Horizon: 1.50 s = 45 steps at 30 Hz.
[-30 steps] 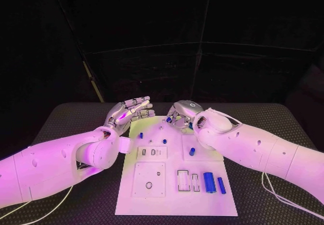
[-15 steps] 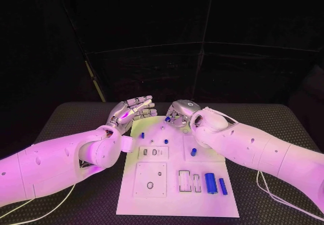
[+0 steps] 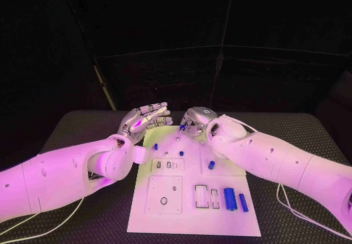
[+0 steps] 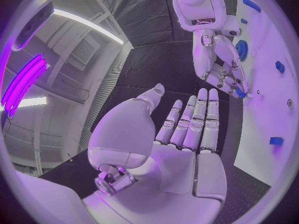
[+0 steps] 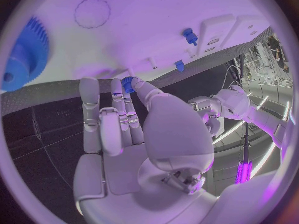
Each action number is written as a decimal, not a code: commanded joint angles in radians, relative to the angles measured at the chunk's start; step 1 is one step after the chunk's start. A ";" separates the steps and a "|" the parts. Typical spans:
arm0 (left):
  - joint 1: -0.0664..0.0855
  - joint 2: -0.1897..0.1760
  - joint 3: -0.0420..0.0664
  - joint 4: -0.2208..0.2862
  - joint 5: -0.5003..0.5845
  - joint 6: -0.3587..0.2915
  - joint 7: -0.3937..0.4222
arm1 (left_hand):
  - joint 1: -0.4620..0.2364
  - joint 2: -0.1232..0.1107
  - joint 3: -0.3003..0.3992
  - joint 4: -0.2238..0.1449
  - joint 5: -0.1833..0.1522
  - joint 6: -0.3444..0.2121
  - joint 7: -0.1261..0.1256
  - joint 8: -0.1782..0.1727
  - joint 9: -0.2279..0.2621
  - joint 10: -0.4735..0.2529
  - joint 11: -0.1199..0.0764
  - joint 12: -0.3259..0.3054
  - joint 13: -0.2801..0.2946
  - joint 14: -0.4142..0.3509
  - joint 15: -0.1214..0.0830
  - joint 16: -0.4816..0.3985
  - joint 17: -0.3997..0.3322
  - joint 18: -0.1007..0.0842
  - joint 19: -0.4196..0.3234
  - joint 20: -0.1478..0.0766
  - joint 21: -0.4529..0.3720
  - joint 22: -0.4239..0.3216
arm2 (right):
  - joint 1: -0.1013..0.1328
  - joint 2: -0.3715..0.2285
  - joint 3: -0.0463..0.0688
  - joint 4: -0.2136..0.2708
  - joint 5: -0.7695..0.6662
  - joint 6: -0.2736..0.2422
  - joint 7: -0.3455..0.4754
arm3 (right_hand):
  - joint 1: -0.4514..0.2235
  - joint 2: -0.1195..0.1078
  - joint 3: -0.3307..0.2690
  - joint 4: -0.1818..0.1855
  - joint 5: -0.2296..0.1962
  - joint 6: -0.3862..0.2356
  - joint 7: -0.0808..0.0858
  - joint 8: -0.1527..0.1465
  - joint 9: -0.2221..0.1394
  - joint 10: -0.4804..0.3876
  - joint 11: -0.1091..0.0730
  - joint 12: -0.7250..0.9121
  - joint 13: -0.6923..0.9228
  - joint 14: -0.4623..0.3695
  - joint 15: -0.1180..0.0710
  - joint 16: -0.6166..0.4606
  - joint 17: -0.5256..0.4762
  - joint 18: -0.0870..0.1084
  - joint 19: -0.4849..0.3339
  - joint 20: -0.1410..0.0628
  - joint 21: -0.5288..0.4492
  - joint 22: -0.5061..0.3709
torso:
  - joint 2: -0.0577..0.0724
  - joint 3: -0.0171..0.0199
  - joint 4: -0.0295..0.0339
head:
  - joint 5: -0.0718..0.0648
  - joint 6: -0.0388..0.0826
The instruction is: Assemble the parts on the task board
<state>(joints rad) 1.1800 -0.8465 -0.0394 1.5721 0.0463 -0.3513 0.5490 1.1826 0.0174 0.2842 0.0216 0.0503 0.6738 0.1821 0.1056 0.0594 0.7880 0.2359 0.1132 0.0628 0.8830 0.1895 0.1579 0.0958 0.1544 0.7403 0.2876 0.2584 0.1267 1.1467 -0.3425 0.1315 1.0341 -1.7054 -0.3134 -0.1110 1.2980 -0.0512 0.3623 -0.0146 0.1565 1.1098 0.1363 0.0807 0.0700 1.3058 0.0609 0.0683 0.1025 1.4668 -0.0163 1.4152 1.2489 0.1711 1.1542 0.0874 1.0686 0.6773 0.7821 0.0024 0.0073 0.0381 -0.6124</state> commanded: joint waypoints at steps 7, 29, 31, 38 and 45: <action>0.005 -0.001 0.001 -0.004 -0.001 0.004 0.011 | 0.013 0.000 0.001 -0.007 0.003 0.000 0.099 0.003 0.001 0.001 0.001 0.001 0.000 0.008 0.001 0.003 -0.001 0.018 0.006 -0.001 0.005 -0.002 | -0.003 0.000 -0.003 0.009 -0.001 0.051 0.014 | -0.004 -0.012 0.000 0.007 -0.005 -0.003 0.003 -0.004 -0.001 -0.010 0.002 -0.004 0.001 0.048 0.000 0.006 -0.002 -0.009 -0.009 0.001 0.005 -0.002 | 0.000 0.0011 -0.0021 | 0.006 -0.004; 0.007 0.000 0.001 -0.011 -0.001 0.003 0.009 | 0.014 0.001 0.001 -0.008 0.003 -0.003 0.099 0.002 0.000 0.000 0.001 0.000 0.000 0.009 0.001 0.002 -0.002 0.018 0.008 -0.001 0.006 -0.002 | -0.003 -0.001 -0.003 0.009 0.007 0.023 0.012 | -0.014 -0.075 -0.025 0.045 -0.028 -0.258 0.044 -0.017 -0.010 -0.240 0.052 -0.004 -0.040 0.025 0.044 -0.029 -0.077 0.010 -0.083 0.039 -0.056 -0.108 | 0.002 0.0011 -0.0017 | 0.009 -0.007; 0.007 0.000 0.001 -0.011 -0.001 0.003 0.008 | 0.014 0.001 0.001 -0.008 0.003 -0.003 0.099 0.002 0.000 0.000 0.001 0.000 0.000 0.009 0.001 0.002 -0.002 0.018 0.008 -0.001 0.006 -0.002 | -0.003 0.000 -0.003 0.007 0.009 0.013 0.011 | -0.010 -0.078 -0.059 0.053 -0.042 -0.428 0.039 -0.028 -0.015 -0.289 0.055 0.001 -0.038 0.017 0.043 -0.048 -0.109 0.013 -0.100 0.044 -0.077 -0.133 | 0.001 0.0011 -0.0014 | 0.008 -0.007; 0.007 -0.001 0.001 -0.014 -0.001 0.002 0.008 | 0.014 0.001 0.001 -0.009 0.003 -0.005 0.099 0.002 0.000 -0.001 0.001 0.000 0.000 0.009 0.001 0.002 -0.002 0.018 0.008 -0.001 0.006 -0.002 | -0.003 -0.020 -0.003 0.032 0.016 -0.029 0.003 | 0.021 -0.064 -0.116 0.065 -0.038 -0.405 0.046 -0.017 -0.007 -0.307 0.055 0.032 -0.034 0.016 0.045 -0.060 -0.129 0.014 -0.097 0.044 -0.087 -0.145 | -0.001 0.0023 -0.0028 | 0.009 -0.008; 0.007 -0.007 0.001 -0.022 -0.001 0.000 0.010 | 0.015 0.001 0.001 -0.009 0.003 -0.001 0.099 0.002 0.000 -0.001 0.001 0.000 0.000 0.010 0.001 0.002 -0.002 0.018 0.008 -0.001 0.006 -0.002 | -0.004 -0.152 -0.003 0.182 0.051 -0.096 -0.040 | 0.069 -0.040 -0.109 0.058 -0.004 -0.244 0.040 0.016 0.009 -0.152 0.037 0.137 -0.004 0.044 0.033 0.000 -0.018 0.004 -0.047 0.038 -0.034 -0.075 | -0.008 0.0095 -0.0084 | 0.010 -0.007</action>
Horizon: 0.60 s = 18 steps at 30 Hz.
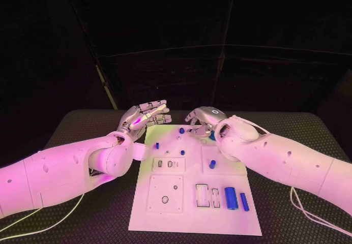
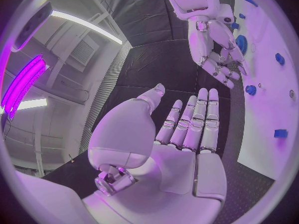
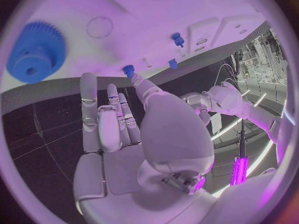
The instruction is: Assemble the parts on the task board
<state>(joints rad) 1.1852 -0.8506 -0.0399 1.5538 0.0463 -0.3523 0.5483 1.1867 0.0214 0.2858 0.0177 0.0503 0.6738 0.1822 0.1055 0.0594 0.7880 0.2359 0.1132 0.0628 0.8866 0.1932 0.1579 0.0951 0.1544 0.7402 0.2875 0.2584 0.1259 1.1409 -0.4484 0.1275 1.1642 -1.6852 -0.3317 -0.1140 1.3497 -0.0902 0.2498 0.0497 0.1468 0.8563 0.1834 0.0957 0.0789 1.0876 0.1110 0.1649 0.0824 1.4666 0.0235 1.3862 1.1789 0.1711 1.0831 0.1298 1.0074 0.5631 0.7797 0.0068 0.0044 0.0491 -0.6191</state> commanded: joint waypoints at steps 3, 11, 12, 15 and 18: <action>0.002 -0.005 0.001 -0.009 -0.001 0.001 0.012 | 0.011 -0.003 0.000 -0.006 0.003 0.002 0.099 0.003 0.000 0.000 0.001 0.000 0.000 0.007 -0.003 0.002 -0.001 0.018 0.009 -0.001 0.006 -0.002 | 0.001 -0.112 0.001 0.113 0.053 -0.077 -0.062 | 0.024 -0.017 -0.003 -0.007 0.001 0.020 -0.011 -0.001 -0.002 0.151 -0.028 0.101 0.048 0.051 -0.020 0.049 0.086 -0.002 0.046 -0.017 0.054 0.074 | -0.008 0.0055 -0.0095 | -0.001 0.002; 0.002 -0.006 0.001 -0.018 -0.001 0.006 0.012 | 0.013 -0.001 0.001 -0.007 0.003 0.010 0.098 0.004 0.001 0.002 0.000 0.000 0.000 0.010 -0.003 0.002 -0.002 0.019 0.011 -0.001 0.006 -0.002 | 0.001 -0.257 0.003 0.217 0.213 0.034 -0.128 | 0.039 -0.069 -0.216 0.166 0.058 -0.030 -0.020 -0.005 -0.008 0.191 -0.036 0.647 0.540 0.082 -0.026 0.141 0.273 -0.034 0.136 -0.029 0.175 0.249 | -0.014 0.0122 -0.0217 | 0.001 0.006; 0.002 -0.005 0.001 -0.019 -0.001 0.007 0.012 | 0.013 -0.001 0.001 -0.008 0.003 0.011 0.098 0.005 0.001 0.002 0.000 0.001 0.000 0.010 -0.003 0.002 -0.002 0.019 0.011 -0.001 0.006 -0.002 | 0.001 -0.265 0.003 0.220 0.222 0.045 -0.133 | 0.042 -0.070 -0.238 0.194 0.056 -0.035 -0.017 -0.003 -0.008 0.199 -0.032 0.745 0.647 0.084 -0.021 0.146 0.286 -0.039 0.155 -0.028 0.199 0.289 | -0.013 0.0123 -0.0217 | 0.001 0.006; 0.001 -0.002 0.001 -0.024 -0.001 0.009 0.011 | 0.013 -0.001 0.001 -0.008 0.003 0.011 0.098 0.005 0.001 0.002 0.000 0.001 0.000 0.010 -0.003 0.002 -0.002 0.019 0.011 -0.001 0.006 -0.002 | 0.001 -0.278 0.003 0.218 0.243 0.078 -0.147 | 0.068 -0.070 -0.289 0.241 0.053 -0.048 -0.006 0.015 -0.007 0.192 -0.018 0.961 0.876 0.086 -0.012 0.155 0.306 -0.045 0.166 -0.016 0.230 0.331 | -0.012 0.0098 -0.0193 | -0.005 0.005; 0.001 0.001 0.001 -0.028 -0.001 0.010 0.010 | 0.014 -0.001 0.001 -0.008 0.003 0.014 0.098 0.005 0.002 0.004 -0.001 0.001 0.001 0.011 -0.004 0.002 -0.002 0.019 0.012 -0.001 0.006 -0.002 | 0.001 -0.273 0.003 0.204 0.253 0.098 -0.155 | 0.068 -0.064 -0.292 0.241 0.048 -0.053 0.000 0.029 -0.007 0.197 -0.015 1.042 0.966 0.088 -0.008 0.159 0.314 -0.047 0.168 -0.010 0.243 0.347 | -0.012 0.0101 -0.0223 | -0.007 0.007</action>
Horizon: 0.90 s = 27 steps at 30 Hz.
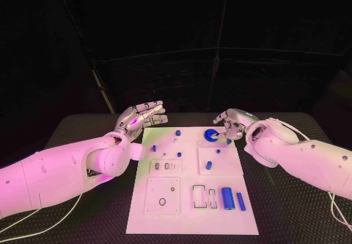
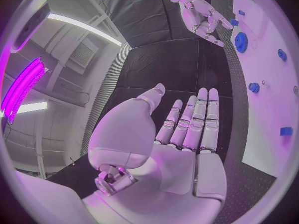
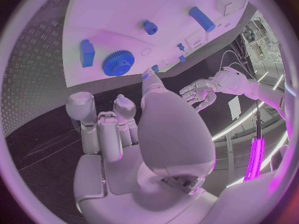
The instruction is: Assemble the parts on the task board
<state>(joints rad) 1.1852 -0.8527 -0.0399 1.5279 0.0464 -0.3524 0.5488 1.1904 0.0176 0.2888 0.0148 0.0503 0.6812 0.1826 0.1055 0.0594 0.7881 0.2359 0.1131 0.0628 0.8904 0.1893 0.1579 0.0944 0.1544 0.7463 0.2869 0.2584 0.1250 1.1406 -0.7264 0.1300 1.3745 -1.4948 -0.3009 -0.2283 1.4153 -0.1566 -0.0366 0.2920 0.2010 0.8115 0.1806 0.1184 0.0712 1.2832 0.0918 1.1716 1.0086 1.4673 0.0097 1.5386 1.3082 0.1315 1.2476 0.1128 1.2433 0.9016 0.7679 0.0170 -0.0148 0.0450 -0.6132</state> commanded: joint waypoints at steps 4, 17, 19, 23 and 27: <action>0.001 0.008 0.001 -0.006 -0.001 0.012 0.008 | 0.010 0.003 -0.002 -0.005 0.003 0.006 0.098 0.006 0.002 0.004 -0.001 0.001 0.001 0.007 0.000 0.002 -0.001 0.019 0.006 0.000 0.006 -0.002 | 0.002 0.018 0.001 -0.025 0.065 0.092 -0.052 | 0.004 0.010 -0.003 0.000 -0.006 -0.010 0.006 0.016 0.001 0.017 0.005 0.084 0.098 0.088 0.009 0.008 0.189 -0.009 0.005 0.009 0.016 0.019 | 0.002 0.0011 -0.0030 | -0.004 0.002; 0.001 0.012 0.001 -0.014 -0.001 0.013 0.007 | 0.011 0.003 -0.001 -0.006 0.003 0.009 0.097 0.006 0.002 0.005 -0.001 0.001 0.001 0.008 0.000 0.001 -0.001 0.019 0.006 -0.001 0.007 -0.002 | 0.002 0.065 0.001 -0.062 0.025 0.089 -0.097 | 0.022 0.061 0.017 -0.011 0.057 0.006 0.002 0.049 0.002 0.077 0.003 0.191 0.235 0.091 0.008 0.015 0.206 -0.016 0.025 0.010 0.047 0.065 | 0.002 -0.0021 0.0024 | -0.008 -0.002; 0.001 0.013 0.001 -0.014 -0.001 0.014 0.007 | 0.011 0.003 -0.001 -0.006 0.003 0.009 0.097 0.006 0.002 0.005 -0.001 0.001 0.001 0.008 0.000 0.001 -0.001 0.019 0.006 -0.001 0.007 -0.002 | 0.002 0.071 0.001 -0.067 0.021 0.087 -0.103 | 0.026 0.066 0.017 -0.014 0.071 0.007 0.001 0.051 0.002 0.080 0.002 0.197 0.243 0.091 0.007 0.015 0.207 -0.017 0.027 0.009 0.050 0.070 | 0.002 -0.0024 0.0019 | -0.007 -0.002; 0.001 0.013 0.001 -0.014 -0.001 0.014 0.006 | 0.011 0.003 -0.001 -0.006 0.003 0.009 0.097 0.006 0.002 0.005 -0.001 0.001 0.001 0.008 0.000 0.001 -0.001 0.019 0.006 -0.001 0.007 -0.002 | 0.002 0.080 0.001 -0.074 0.017 0.090 -0.108 | 0.030 0.072 0.019 -0.017 0.083 0.010 0.000 0.054 0.002 0.086 0.001 0.204 0.254 0.092 0.007 0.016 0.208 -0.018 0.029 0.009 0.054 0.075 | 0.002 -0.0024 0.0010 | -0.004 -0.001; 0.001 0.013 0.001 -0.015 -0.001 0.014 0.006 | 0.011 0.003 -0.001 -0.007 0.003 0.012 0.097 0.007 0.002 0.005 -0.001 0.001 0.001 0.008 0.000 0.001 -0.002 0.019 0.007 -0.001 0.007 -0.002 | 0.002 0.085 0.001 -0.079 0.015 0.097 -0.111 | 0.035 0.079 0.021 -0.021 0.089 0.018 -0.002 0.060 0.002 0.095 0.000 0.215 0.270 0.092 0.006 0.016 0.209 -0.018 0.030 0.008 0.056 0.078 | 0.001 -0.0027 0.0008 | -0.004 0.000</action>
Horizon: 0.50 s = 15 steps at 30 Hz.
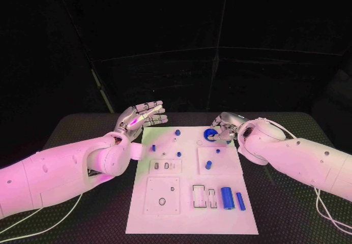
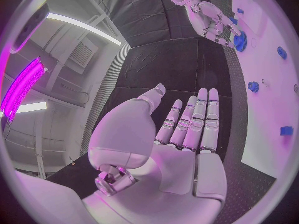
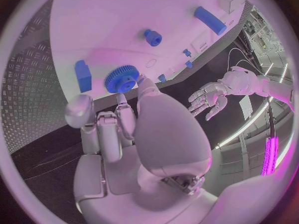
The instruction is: Assemble the parts on the task board
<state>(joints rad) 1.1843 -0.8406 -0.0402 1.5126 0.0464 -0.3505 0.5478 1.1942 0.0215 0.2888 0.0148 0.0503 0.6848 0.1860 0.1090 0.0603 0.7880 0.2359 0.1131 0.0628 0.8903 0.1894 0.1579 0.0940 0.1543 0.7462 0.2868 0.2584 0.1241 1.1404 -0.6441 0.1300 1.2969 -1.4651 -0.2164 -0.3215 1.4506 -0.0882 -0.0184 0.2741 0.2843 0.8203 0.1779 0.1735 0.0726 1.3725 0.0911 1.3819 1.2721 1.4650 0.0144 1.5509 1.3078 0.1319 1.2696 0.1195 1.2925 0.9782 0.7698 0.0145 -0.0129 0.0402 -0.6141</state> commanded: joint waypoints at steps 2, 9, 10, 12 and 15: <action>0.001 0.001 0.001 0.001 -0.002 0.013 0.007 | 0.008 0.000 -0.001 -0.007 0.003 0.009 0.094 0.003 0.001 0.005 -0.001 0.001 0.001 0.008 0.000 0.001 -0.001 0.019 0.007 0.000 0.007 -0.001 | 0.002 0.005 0.001 -0.005 -0.020 0.017 -0.019 | 0.007 0.015 0.005 -0.009 0.012 0.015 0.000 0.008 0.001 0.011 -0.001 0.011 0.015 0.094 0.000 0.004 0.210 -0.019 0.009 0.001 0.009 0.005 | 0.000 0.0003 -0.0007 | 0.001 0.000; 0.001 0.002 0.001 0.000 -0.002 0.016 0.005 | 0.008 0.000 -0.001 -0.007 0.003 0.003 0.094 0.003 0.001 0.006 -0.001 0.001 0.001 0.009 0.000 0.001 -0.001 0.019 0.007 0.000 0.006 -0.002 | 0.002 0.008 0.001 -0.008 -0.041 0.037 -0.021 | 0.015 0.015 0.006 -0.017 0.017 0.019 -0.001 0.011 0.001 0.015 -0.002 0.015 0.022 0.095 -0.001 0.004 0.212 -0.020 0.010 0.000 0.011 0.008 | 0.000 0.0012 -0.0012 | 0.000 -0.003; 0.001 0.002 0.001 0.000 -0.002 0.016 0.004 | 0.008 0.000 -0.001 -0.007 0.003 0.003 0.094 0.003 0.001 0.006 -0.001 0.001 0.001 0.009 0.000 0.001 -0.001 0.019 0.007 0.000 0.006 -0.002 | 0.002 0.007 0.001 -0.008 -0.043 0.039 -0.022 | 0.015 0.015 0.006 -0.018 0.017 0.020 -0.001 0.011 0.000 0.015 -0.002 0.016 0.022 0.095 -0.001 0.004 0.211 -0.020 0.010 0.000 0.011 0.008 | 0.000 0.0013 -0.0015 | 0.000 -0.004; 0.001 0.002 0.001 0.000 -0.002 0.016 0.004 | 0.008 0.000 -0.001 -0.007 0.003 0.003 0.094 0.003 0.001 0.006 -0.001 0.001 0.001 0.009 0.000 0.001 -0.001 0.019 0.007 0.000 0.006 -0.002 | 0.002 0.006 0.001 -0.008 -0.047 0.042 -0.022 | 0.016 0.013 0.005 -0.020 0.015 0.020 -0.002 0.011 0.000 0.015 -0.002 0.016 0.023 0.095 -0.001 0.004 0.211 -0.020 0.009 0.000 0.011 0.007 | -0.001 0.0009 -0.0016 | -0.001 -0.004; 0.001 0.002 0.001 0.000 -0.002 0.017 0.003 | 0.008 0.000 -0.001 -0.008 0.003 0.002 0.094 0.002 0.001 0.005 -0.001 0.001 0.001 0.009 0.000 0.000 -0.001 0.019 0.007 0.000 0.006 -0.002 | 0.002 0.004 0.001 -0.008 -0.052 0.046 -0.022 | 0.017 0.012 0.004 -0.022 0.013 0.020 -0.002 0.011 0.000 0.015 -0.002 0.016 0.023 0.095 -0.001 0.004 0.212 -0.020 0.010 0.000 0.012 0.009 | 0.000 0.0008 -0.0014 | -0.001 -0.005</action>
<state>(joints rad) 1.1843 -0.8400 -0.0403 1.5117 0.0464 -0.3480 0.5464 1.1943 0.0215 0.2885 0.0146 0.0503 0.6848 0.1860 0.1090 0.0602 0.7880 0.2359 0.1131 0.0628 0.8903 0.1894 0.1579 0.0937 0.1543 0.7458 0.2863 0.2584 0.1240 1.1410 -0.6390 0.1307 1.2884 -1.4950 -0.1928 -0.3372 1.4593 -0.0796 -0.0145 0.2588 0.2966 0.8352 0.1756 0.1791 0.0721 1.3794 0.0911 1.3932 1.2937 1.4650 0.0143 1.5508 1.3077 0.1319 1.2744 0.1216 1.2972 0.9860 0.7696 0.0151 -0.0142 0.0400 -0.6189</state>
